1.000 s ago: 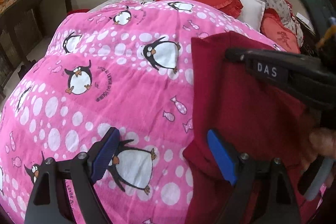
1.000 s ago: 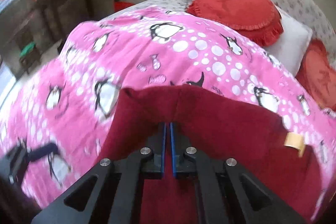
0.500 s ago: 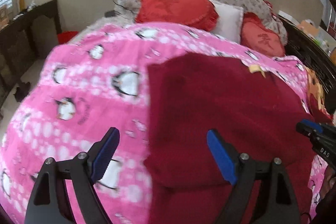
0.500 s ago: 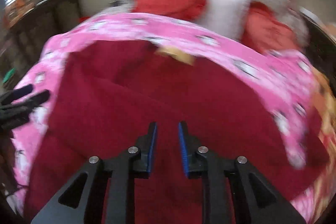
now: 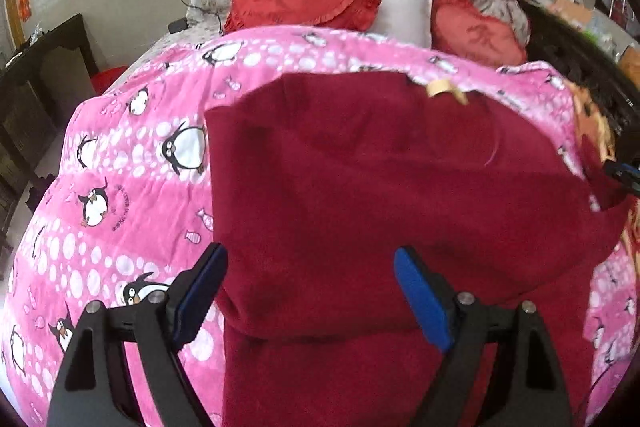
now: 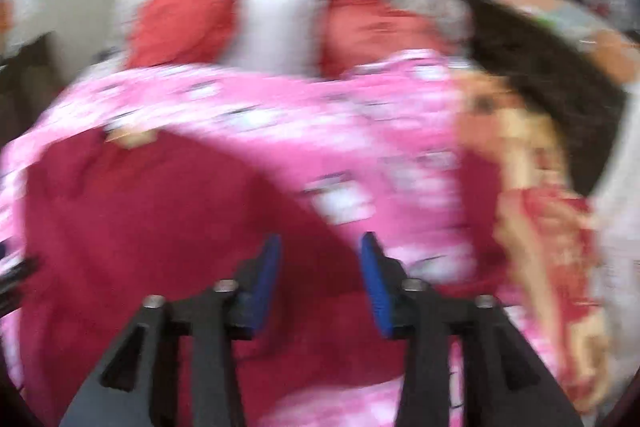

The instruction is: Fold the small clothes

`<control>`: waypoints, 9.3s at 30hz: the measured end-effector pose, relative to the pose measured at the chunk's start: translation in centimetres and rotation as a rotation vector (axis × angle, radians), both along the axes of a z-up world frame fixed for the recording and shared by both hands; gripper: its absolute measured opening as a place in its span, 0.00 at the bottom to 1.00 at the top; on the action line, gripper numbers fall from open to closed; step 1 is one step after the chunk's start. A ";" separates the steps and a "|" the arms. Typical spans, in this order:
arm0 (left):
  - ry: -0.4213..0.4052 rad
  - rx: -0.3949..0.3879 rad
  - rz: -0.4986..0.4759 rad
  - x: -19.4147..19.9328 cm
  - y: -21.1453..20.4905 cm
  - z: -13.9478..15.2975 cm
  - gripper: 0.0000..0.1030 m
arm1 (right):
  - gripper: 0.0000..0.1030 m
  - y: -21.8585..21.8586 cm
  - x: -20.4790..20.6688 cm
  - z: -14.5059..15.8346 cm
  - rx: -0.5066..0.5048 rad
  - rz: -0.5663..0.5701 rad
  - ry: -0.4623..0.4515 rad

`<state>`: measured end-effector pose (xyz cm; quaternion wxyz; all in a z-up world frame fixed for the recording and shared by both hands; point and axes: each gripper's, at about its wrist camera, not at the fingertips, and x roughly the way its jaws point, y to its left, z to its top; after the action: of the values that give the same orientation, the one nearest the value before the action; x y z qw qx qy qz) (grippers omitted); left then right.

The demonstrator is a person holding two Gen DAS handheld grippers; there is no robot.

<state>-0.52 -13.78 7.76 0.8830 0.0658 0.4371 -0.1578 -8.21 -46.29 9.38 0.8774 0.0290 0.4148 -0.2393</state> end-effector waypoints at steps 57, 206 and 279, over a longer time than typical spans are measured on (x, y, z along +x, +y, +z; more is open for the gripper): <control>0.087 0.018 -0.068 1.1 -3.4 -5.9 1.00 | 0.00 -15.3 2.2 -6.9 0.137 -0.191 0.350; 0.013 0.037 -0.017 -10.1 8.4 3.9 0.72 | 0.14 3.8 -15.3 -2.2 0.316 0.277 0.128; 0.286 -0.018 -0.009 -17.8 11.5 -4.8 0.78 | 0.18 4.8 -23.1 -8.2 0.583 0.201 0.084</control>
<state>-18.29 -2.30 3.00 0.8115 0.0365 0.5568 -0.1736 -31.30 -41.48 1.18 0.8335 0.2281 0.5026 -0.0231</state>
